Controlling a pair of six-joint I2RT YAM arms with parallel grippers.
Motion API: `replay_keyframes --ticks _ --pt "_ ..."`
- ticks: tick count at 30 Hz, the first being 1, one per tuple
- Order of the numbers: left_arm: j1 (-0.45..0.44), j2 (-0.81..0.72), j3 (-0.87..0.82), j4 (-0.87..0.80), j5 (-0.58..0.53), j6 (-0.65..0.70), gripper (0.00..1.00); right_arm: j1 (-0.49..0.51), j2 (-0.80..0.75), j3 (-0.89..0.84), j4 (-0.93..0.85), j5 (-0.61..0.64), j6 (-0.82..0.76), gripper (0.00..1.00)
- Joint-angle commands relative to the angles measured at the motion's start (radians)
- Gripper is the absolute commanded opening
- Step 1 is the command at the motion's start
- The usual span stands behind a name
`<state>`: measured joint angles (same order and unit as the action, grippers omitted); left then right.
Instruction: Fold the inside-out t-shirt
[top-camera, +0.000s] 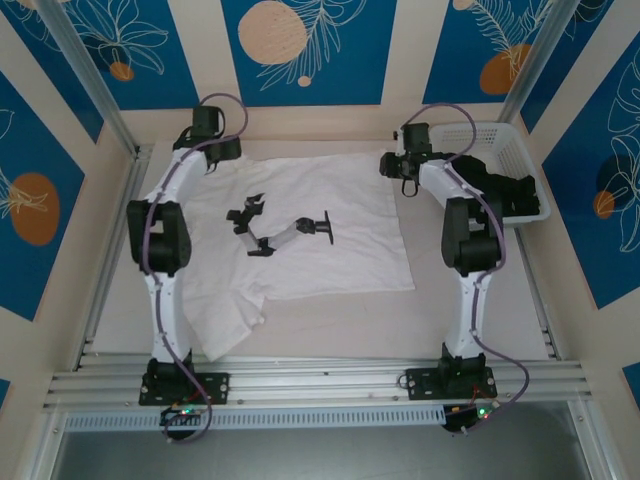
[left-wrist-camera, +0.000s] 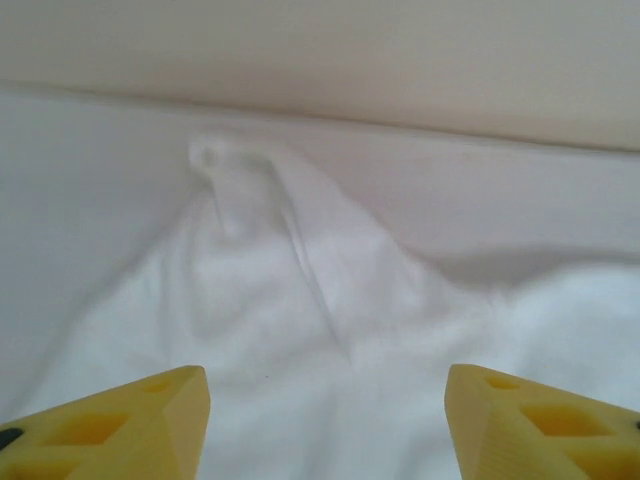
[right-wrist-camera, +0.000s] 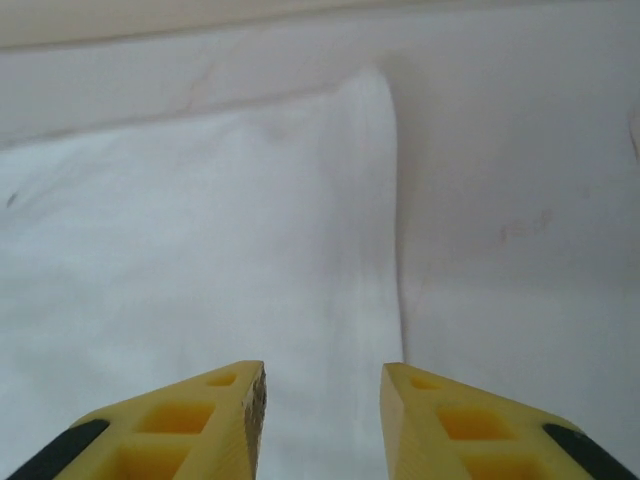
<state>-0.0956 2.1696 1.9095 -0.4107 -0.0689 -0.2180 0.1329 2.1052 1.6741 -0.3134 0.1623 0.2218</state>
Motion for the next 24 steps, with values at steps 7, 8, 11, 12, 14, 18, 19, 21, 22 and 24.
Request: replay_keyframes --ticks 7,8,11,12,14,18,19,21,22,24 --pt "-0.037 -0.753 -1.015 0.422 0.354 -0.451 0.67 0.037 -0.57 -0.666 -0.187 -0.051 0.301 0.44" --pt "-0.051 -0.812 -1.068 0.372 0.342 -0.441 0.67 0.034 -0.621 -0.724 -0.209 -0.046 0.322 0.44" --pt "-0.11 -0.97 -1.155 0.171 0.252 -0.361 0.68 0.034 -0.723 -0.833 -0.278 0.011 0.373 0.47" --pt "-0.13 -1.016 -1.181 0.116 0.218 -0.343 0.68 0.03 -0.74 -0.86 -0.298 0.013 0.393 0.47" --pt "-0.159 -1.092 -1.215 0.007 0.163 -0.326 0.69 0.031 -0.746 -0.899 -0.319 -0.003 0.43 0.49" --pt "-0.22 -1.189 -1.292 -0.145 0.082 -0.355 0.7 0.04 -0.689 -0.939 -0.33 -0.034 0.474 0.5" --pt "-0.228 -1.197 -1.306 -0.166 0.08 -0.367 0.7 0.045 -0.666 -0.935 -0.329 -0.039 0.477 0.5" --pt "-0.258 -1.206 -1.318 -0.209 0.066 -0.391 0.71 0.062 -0.618 -0.924 -0.312 -0.042 0.476 0.48" --pt "-0.274 -1.209 -1.319 -0.231 0.05 -0.404 0.71 0.067 -0.598 -0.917 -0.303 -0.044 0.478 0.45" --pt "-0.307 -1.211 -1.314 -0.292 0.009 -0.434 0.71 0.07 -0.563 -0.902 -0.287 -0.073 0.475 0.34"
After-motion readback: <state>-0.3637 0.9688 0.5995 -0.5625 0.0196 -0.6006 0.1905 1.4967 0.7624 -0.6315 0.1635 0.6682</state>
